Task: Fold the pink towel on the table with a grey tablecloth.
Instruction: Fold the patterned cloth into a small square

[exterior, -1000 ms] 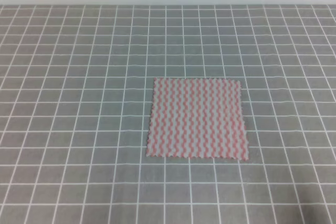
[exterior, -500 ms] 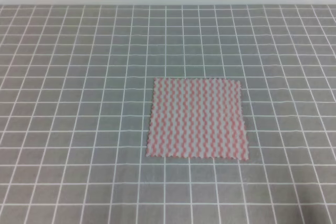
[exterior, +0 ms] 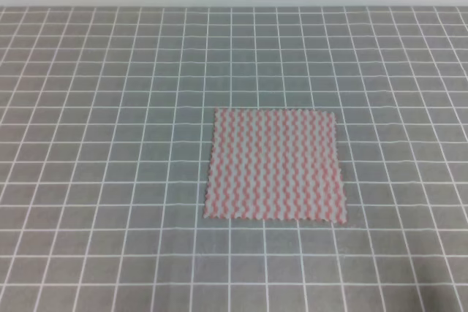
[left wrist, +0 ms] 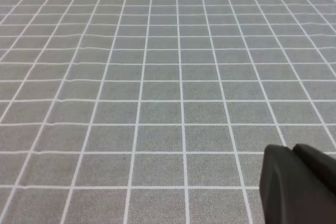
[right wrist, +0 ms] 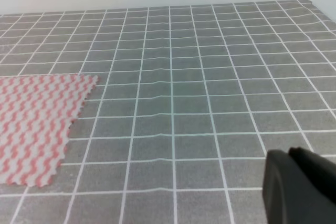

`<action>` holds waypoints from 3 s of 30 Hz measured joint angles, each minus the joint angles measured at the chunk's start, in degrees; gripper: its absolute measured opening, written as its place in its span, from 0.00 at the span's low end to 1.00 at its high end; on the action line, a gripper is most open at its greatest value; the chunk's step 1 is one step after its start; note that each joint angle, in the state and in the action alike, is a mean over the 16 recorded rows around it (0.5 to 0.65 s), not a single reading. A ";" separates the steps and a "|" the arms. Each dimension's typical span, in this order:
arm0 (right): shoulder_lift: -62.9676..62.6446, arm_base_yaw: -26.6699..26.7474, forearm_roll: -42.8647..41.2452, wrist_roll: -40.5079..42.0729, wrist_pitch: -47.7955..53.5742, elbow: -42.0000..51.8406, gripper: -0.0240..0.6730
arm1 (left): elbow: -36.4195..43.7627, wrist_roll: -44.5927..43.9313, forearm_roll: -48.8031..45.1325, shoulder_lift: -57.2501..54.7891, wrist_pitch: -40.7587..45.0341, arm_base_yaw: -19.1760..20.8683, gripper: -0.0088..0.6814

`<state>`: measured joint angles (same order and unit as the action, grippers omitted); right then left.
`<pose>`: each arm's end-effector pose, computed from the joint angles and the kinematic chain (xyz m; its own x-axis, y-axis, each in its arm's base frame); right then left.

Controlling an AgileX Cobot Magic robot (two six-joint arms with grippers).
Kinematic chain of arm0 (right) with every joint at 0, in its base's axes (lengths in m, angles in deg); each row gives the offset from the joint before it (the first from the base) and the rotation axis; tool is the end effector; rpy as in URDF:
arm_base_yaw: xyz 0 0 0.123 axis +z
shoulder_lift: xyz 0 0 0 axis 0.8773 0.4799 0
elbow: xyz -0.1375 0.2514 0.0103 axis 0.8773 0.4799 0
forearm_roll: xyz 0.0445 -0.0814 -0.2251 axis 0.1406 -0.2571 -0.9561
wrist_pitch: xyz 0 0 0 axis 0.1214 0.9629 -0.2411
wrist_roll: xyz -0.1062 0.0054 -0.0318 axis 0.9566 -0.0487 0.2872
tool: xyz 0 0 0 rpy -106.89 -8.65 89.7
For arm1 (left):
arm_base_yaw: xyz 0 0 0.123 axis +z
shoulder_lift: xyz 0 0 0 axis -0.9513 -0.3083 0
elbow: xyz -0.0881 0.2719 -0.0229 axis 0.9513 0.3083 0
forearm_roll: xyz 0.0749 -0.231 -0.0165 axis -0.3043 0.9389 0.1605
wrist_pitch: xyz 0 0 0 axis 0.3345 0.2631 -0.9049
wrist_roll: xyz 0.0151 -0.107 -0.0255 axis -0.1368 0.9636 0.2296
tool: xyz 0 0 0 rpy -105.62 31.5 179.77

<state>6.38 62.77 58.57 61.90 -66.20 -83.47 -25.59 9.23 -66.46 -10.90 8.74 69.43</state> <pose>0.0649 0.0034 0.1815 -0.2168 0.1265 -0.9680 -0.0123 0.9911 0.1322 0.0618 -0.0028 0.1737 -0.2365 0.0393 -0.9708 0.0524 0.9982 0.0277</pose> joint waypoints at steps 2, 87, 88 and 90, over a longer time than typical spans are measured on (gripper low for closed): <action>0.00 0.00 3.18 -0.01 -0.06 0.00 0.01 | 0.00 0.00 0.00 0.00 0.03 0.00 0.01; 52.91 0.44 35.87 33.24 27.74 -37.30 0.01 | -35.51 -24.00 32.50 -43.43 21.37 -2.95 0.01; 54.88 0.78 35.32 32.75 28.43 -38.61 0.01 | -36.72 -24.83 32.05 -45.97 21.85 -3.59 0.01; 58.67 1.93 33.92 31.42 29.48 -41.20 0.01 | -39.36 -26.37 30.89 -51.47 22.66 -5.20 0.01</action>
<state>65.05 64.70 92.50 93.32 -36.72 -124.67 -64.94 -17.13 -35.57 -62.37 31.40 64.23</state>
